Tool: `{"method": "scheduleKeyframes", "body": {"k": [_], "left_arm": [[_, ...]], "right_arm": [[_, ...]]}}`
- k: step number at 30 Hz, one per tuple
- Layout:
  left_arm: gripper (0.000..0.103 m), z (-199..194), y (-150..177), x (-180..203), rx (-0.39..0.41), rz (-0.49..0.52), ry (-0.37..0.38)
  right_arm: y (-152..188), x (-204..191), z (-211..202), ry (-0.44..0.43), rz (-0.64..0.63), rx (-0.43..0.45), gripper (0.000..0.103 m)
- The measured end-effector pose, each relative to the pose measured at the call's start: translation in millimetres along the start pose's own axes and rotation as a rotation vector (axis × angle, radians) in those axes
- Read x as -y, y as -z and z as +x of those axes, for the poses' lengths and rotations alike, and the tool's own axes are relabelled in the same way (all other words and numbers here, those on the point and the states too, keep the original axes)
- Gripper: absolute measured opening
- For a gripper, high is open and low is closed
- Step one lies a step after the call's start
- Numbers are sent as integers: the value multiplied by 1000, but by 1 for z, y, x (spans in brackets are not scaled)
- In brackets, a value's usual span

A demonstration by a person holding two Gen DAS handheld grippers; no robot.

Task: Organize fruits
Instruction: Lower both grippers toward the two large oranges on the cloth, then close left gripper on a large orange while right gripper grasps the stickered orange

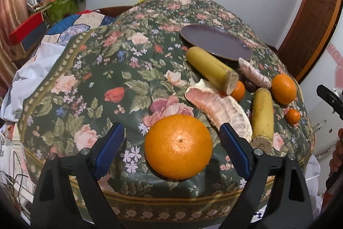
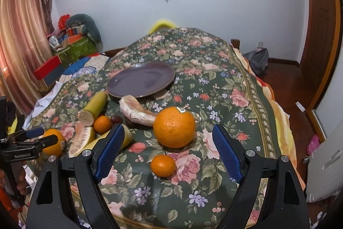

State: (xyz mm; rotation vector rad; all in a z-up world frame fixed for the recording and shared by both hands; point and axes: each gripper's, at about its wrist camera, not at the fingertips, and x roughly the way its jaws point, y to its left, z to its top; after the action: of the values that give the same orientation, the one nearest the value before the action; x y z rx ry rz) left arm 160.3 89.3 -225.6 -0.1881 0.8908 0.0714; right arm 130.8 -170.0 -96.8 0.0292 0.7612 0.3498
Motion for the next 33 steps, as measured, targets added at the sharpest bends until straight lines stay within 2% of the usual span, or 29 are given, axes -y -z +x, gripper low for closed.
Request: {"method": "scheduleKeyframes", "body": {"k": [2, 4, 7, 9, 16, 30, 33], "left_arm": [[84, 4, 1, 1, -14, 1, 8], [74, 10, 2, 2, -34, 3, 20], [71, 16, 3, 2, -46, 1, 35], [65, 15, 3, 3, -41, 0, 49], [65, 13, -9, 3, -23, 4, 29], [65, 8, -37, 1, 43, -7, 38], [65, 9, -40, 2, 48, -4, 39]], "right_arm": [[0, 2, 7, -1, 3, -12, 82], [0, 4, 13, -5, 8, -22, 82], [-1, 5, 20, -7, 12, -33, 82], [-2, 8, 26, -5, 13, -41, 82], [-3, 18, 46, -10, 34, -75, 82], [2, 16, 92, -85, 46, -185, 82], [2, 17, 96, -89, 49, -196, 69]]}}
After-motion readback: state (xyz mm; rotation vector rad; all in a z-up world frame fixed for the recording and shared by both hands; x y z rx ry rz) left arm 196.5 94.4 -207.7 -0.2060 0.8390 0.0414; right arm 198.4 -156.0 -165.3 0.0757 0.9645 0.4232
